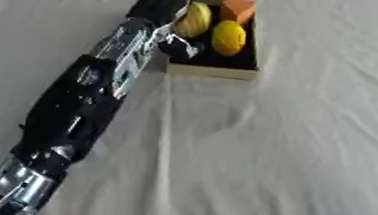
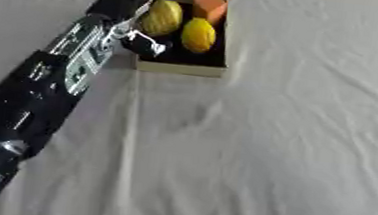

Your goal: Pick up objects on the table and place them in the box.

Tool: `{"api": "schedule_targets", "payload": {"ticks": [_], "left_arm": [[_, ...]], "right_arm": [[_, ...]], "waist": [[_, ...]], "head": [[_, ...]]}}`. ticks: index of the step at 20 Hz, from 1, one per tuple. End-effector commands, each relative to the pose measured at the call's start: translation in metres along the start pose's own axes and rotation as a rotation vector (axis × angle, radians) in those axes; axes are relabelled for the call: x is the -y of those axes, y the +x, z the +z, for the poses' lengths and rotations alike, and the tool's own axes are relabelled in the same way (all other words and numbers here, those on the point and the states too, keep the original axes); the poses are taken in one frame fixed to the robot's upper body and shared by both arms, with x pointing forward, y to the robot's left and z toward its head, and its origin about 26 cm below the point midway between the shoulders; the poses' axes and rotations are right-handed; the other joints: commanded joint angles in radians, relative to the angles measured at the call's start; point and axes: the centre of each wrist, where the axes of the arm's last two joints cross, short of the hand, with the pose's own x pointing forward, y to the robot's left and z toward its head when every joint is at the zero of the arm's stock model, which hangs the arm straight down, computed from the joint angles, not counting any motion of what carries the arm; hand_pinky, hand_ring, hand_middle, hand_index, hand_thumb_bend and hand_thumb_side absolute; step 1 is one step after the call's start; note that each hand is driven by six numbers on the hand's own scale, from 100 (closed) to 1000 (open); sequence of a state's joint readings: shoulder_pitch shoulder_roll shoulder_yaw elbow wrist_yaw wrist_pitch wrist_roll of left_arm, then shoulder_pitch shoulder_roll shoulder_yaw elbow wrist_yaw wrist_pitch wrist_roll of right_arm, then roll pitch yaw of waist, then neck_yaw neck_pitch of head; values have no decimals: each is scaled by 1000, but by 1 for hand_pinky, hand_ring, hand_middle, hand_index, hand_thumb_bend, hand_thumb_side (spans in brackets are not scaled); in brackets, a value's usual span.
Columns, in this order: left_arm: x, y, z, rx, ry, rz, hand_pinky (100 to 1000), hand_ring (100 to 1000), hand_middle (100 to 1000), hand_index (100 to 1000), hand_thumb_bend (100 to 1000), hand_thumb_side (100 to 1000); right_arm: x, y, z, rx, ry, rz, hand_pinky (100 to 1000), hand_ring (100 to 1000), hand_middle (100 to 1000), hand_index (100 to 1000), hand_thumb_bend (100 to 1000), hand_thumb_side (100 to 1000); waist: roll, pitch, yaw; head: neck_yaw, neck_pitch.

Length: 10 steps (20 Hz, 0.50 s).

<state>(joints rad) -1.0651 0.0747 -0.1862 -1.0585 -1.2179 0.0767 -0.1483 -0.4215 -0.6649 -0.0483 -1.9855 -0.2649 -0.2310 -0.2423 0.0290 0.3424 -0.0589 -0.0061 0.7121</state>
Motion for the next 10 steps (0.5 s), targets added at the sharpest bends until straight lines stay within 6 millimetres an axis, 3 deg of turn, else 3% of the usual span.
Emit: {"api": "schedule_targets", "payload": {"ticks": [1,2,3,6,10], "left_arm": [[-23,-5,0,4,51,-4,931,899,832,941,454,233],[-27,-5,0,8,61,-5,907,875,815,928,375,206],[-38,-8,0,18,95,-10,901,869,811,925,357,190],[-62,-25,8,46,205,-6,864,831,779,903,115,135],[-81,-61,29,49,333,8,842,809,757,883,100,116]], "right_arm": [[4,6,-5,20,9,12,973,853,664,842,100,541],[4,6,-4,18,8,13,972,854,665,842,100,541],[5,6,-4,16,6,17,972,854,665,842,100,541],[7,7,-4,21,0,28,970,853,667,842,100,542],[11,8,-4,31,-14,42,969,852,669,842,100,543]], "waist": [[-4,-28,1],[-2,-31,3],[0,-35,7],[5,-43,15],[12,-49,29]], "head": [[-4,-3],[-8,-1],[-15,3],[-32,13],[-60,22]]}}
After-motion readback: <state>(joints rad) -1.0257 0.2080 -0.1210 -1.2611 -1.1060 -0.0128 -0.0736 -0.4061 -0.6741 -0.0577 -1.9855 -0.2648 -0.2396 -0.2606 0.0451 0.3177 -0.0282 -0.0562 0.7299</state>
